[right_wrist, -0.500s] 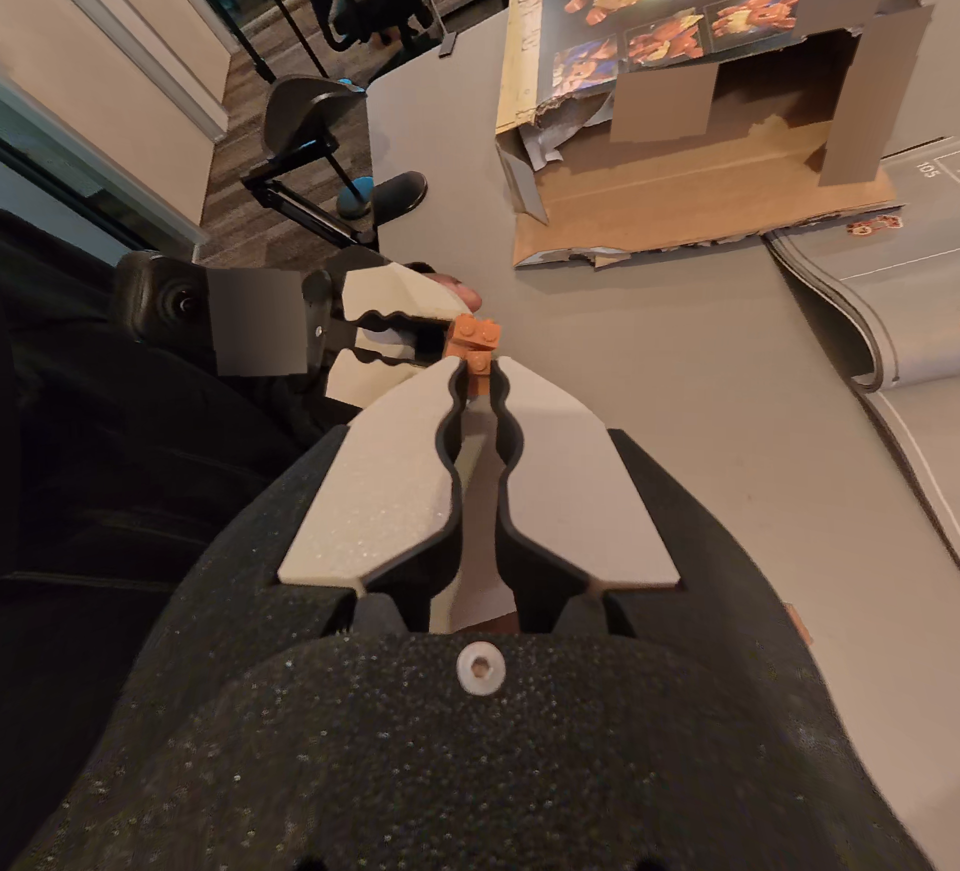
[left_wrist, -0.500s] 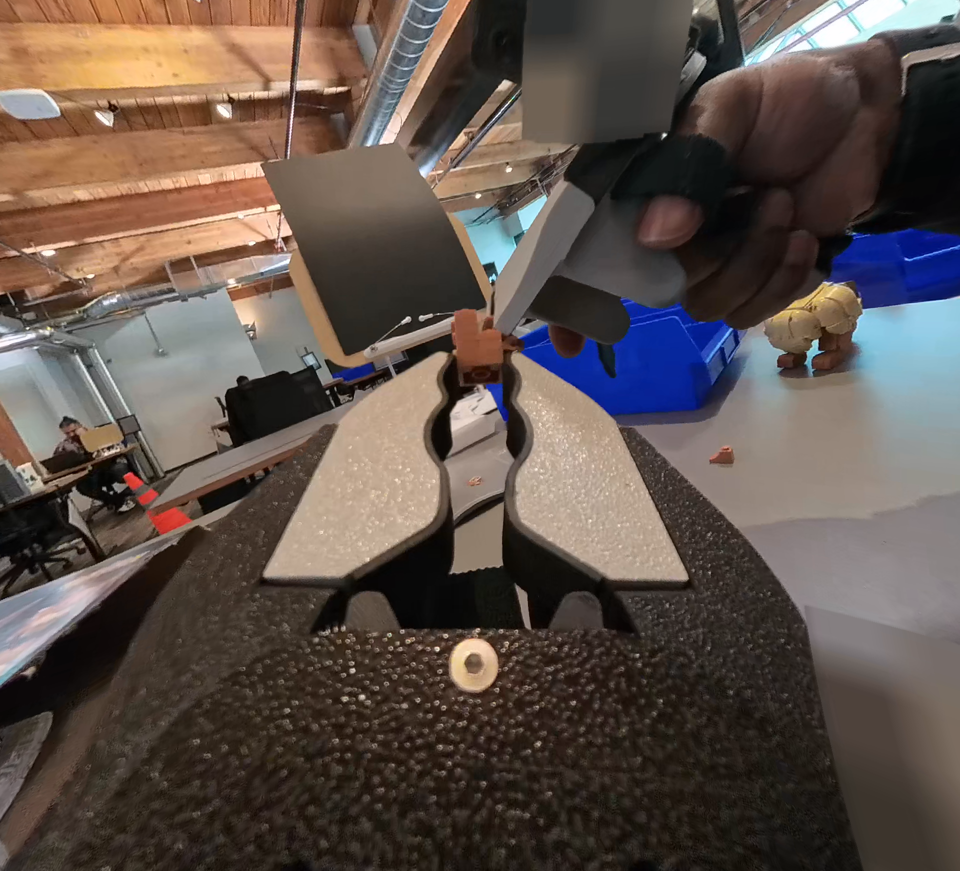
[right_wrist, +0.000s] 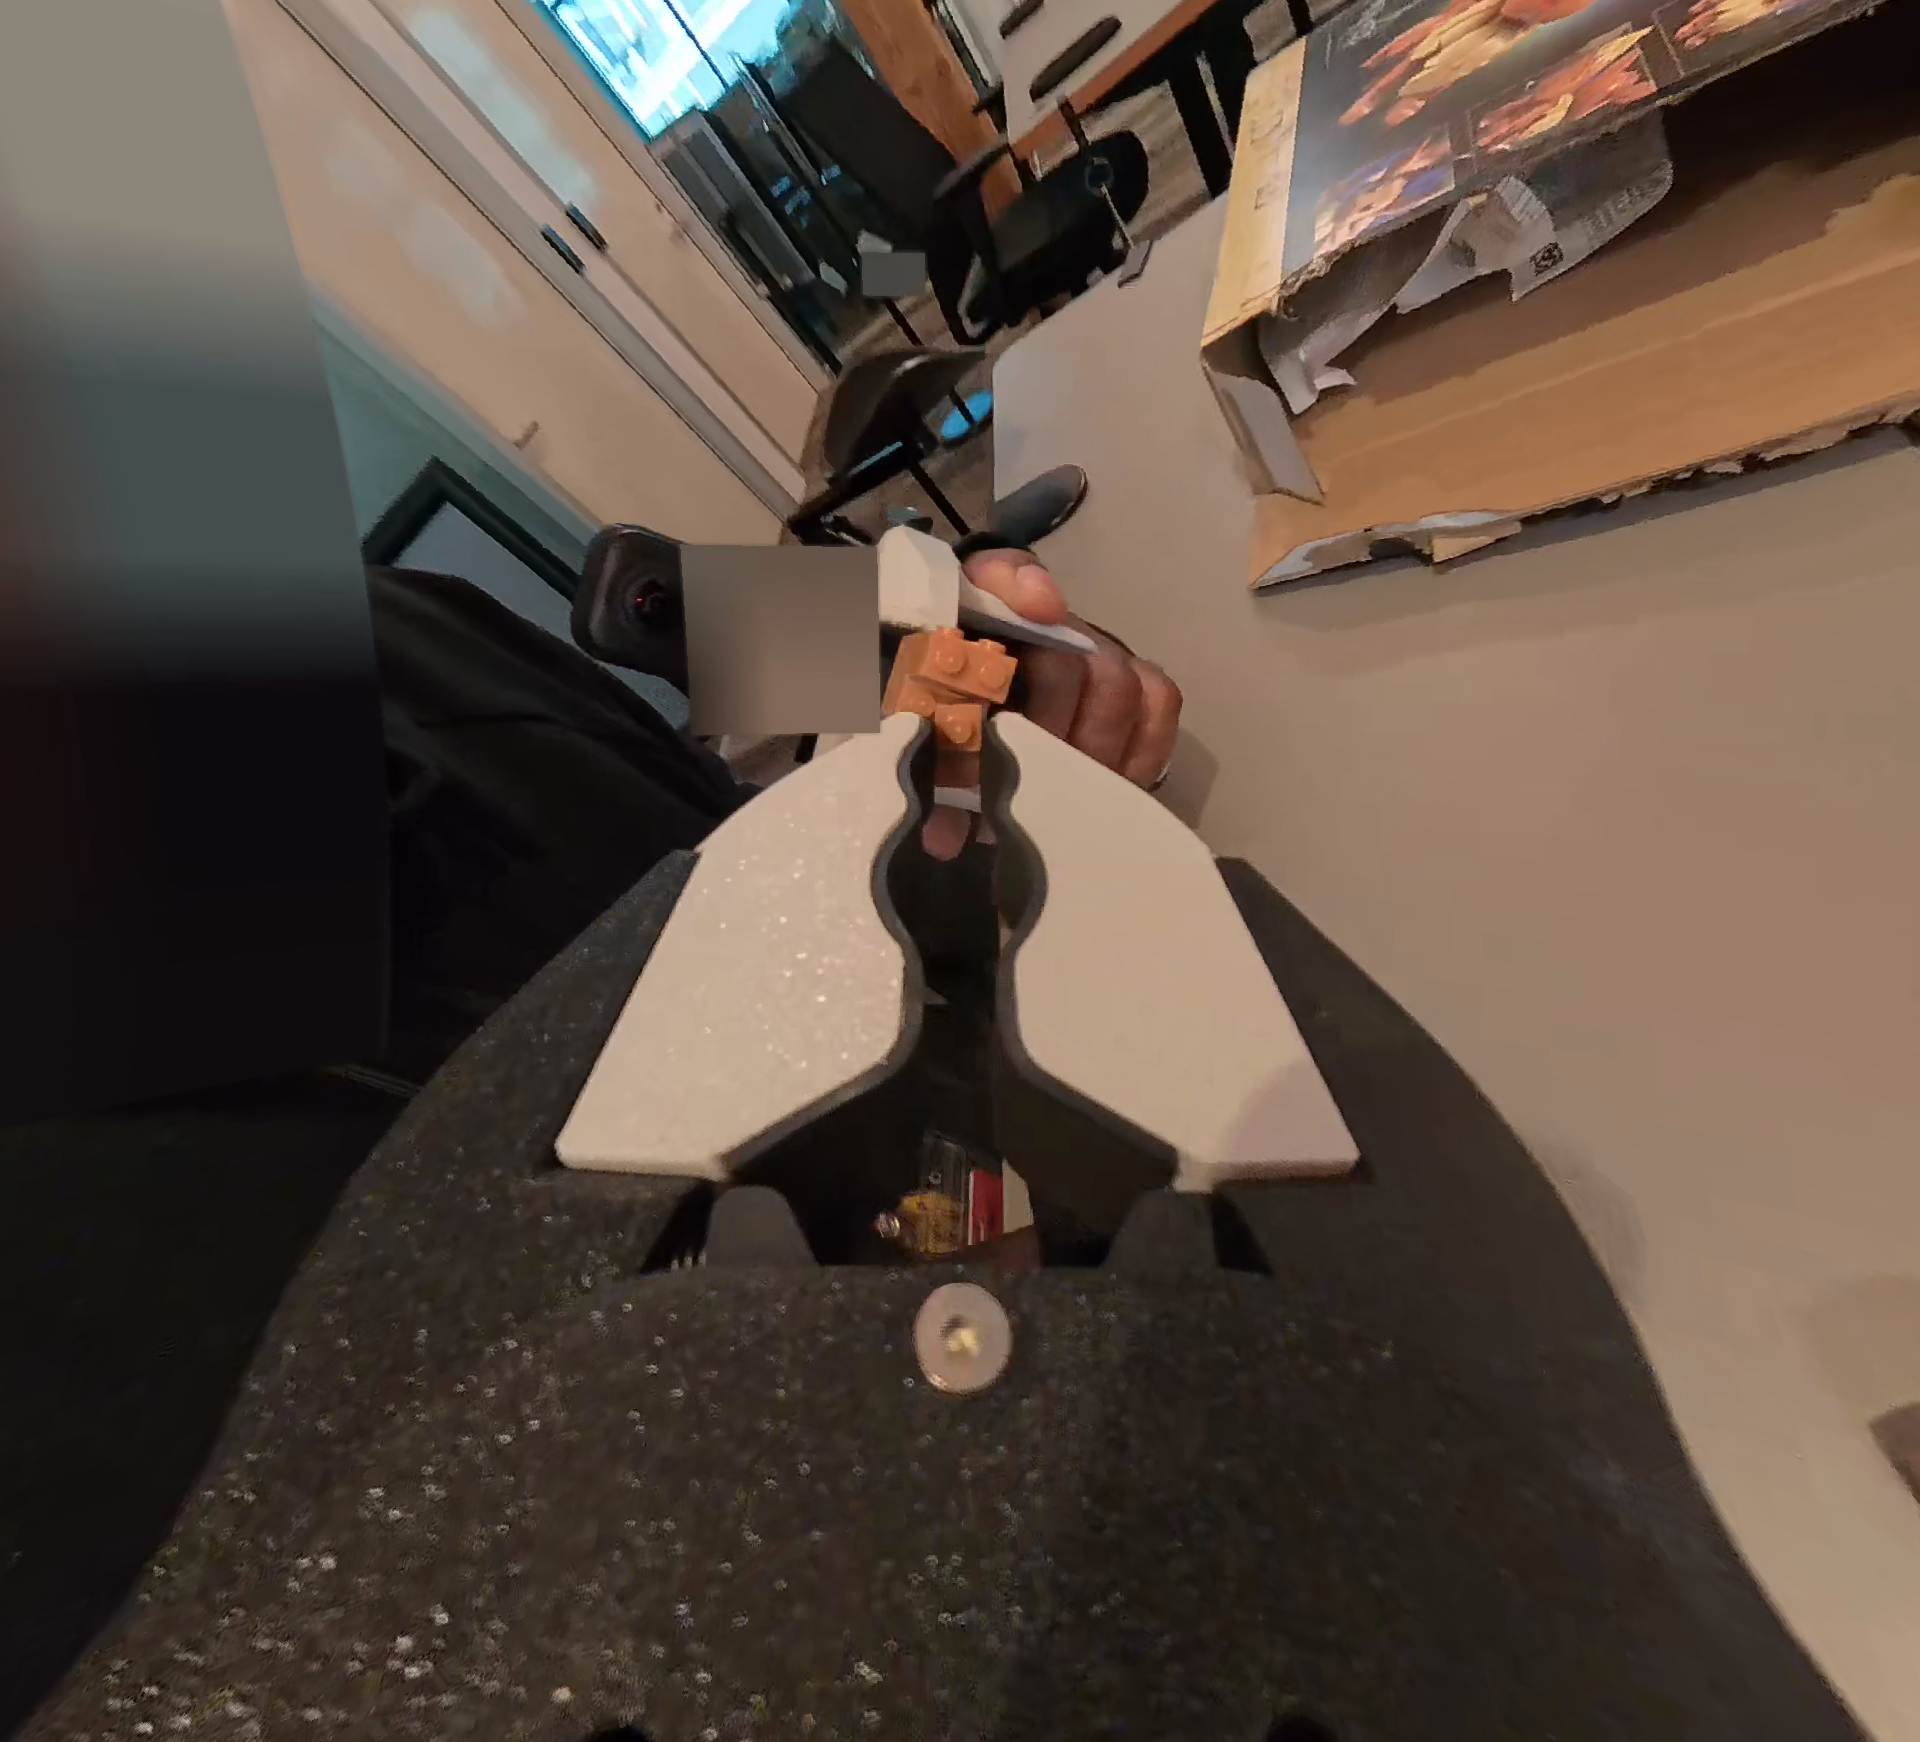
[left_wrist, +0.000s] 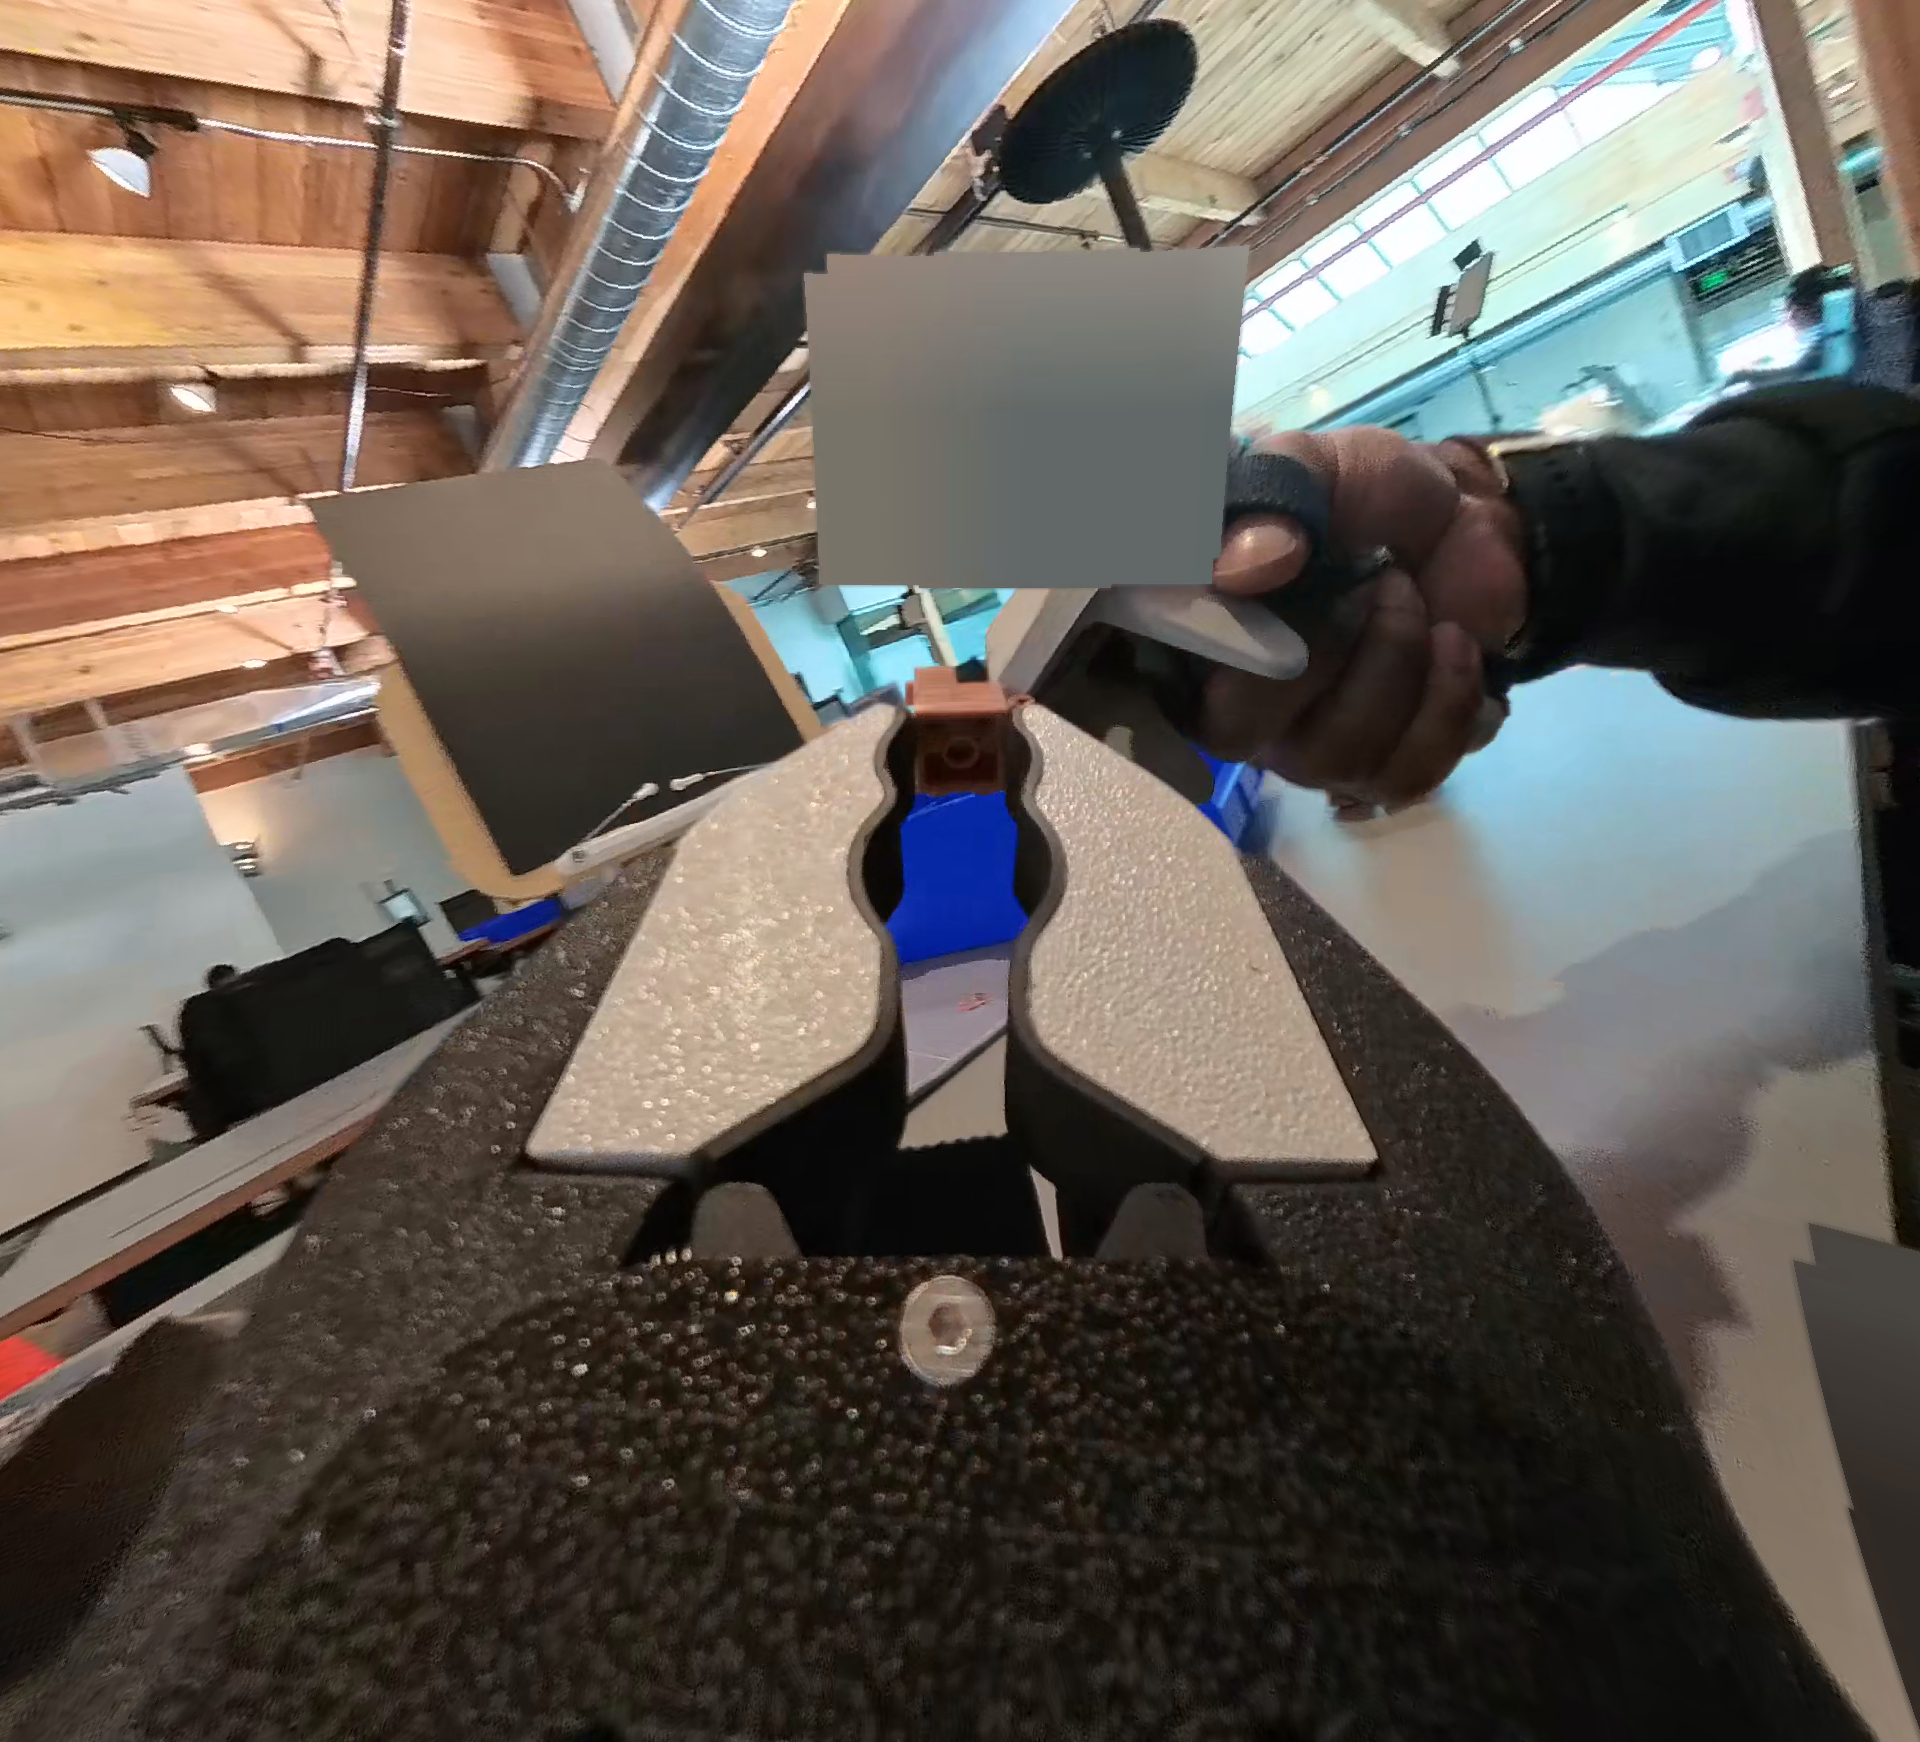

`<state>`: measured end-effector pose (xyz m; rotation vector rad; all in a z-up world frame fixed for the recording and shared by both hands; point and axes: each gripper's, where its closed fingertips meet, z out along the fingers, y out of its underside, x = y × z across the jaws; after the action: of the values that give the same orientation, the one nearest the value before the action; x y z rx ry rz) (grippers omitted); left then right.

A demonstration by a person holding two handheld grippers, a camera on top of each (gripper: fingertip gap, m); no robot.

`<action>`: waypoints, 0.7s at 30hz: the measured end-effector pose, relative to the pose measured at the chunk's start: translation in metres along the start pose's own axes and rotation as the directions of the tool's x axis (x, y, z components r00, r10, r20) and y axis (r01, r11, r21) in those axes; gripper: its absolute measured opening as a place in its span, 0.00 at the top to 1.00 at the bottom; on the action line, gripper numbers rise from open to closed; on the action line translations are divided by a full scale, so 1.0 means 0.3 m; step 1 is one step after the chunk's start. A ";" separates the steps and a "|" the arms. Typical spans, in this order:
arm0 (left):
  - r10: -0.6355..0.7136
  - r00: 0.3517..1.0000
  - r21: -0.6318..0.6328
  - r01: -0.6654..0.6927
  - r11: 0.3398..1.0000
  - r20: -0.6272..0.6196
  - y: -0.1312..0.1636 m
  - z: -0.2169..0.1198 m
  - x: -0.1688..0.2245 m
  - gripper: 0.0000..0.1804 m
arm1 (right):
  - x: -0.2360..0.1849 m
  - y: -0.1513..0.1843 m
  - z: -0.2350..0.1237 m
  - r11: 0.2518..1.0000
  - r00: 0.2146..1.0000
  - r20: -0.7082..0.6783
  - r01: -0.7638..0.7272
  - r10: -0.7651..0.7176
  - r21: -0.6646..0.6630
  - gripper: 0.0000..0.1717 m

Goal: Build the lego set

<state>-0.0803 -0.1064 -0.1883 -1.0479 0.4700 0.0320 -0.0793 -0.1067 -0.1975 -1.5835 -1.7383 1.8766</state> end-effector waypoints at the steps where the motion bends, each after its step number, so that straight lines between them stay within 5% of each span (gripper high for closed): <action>1: -0.020 1.000 0.002 0.020 1.000 -0.022 0.001 0.002 0.005 0.92 | 0.002 0.005 -0.003 1.000 1.000 0.012 -0.016 0.016 0.023 0.96; 21: -0.389 0.842 -0.121 0.371 0.921 -0.373 0.105 0.077 0.073 0.91 | 0.085 0.075 -0.100 0.945 0.979 0.127 -0.187 0.158 0.269 0.96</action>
<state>-0.0600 -0.0752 -0.2135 -1.1812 0.6155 -0.5358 -0.0568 -0.0771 -0.2234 -1.5967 -1.3280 2.2079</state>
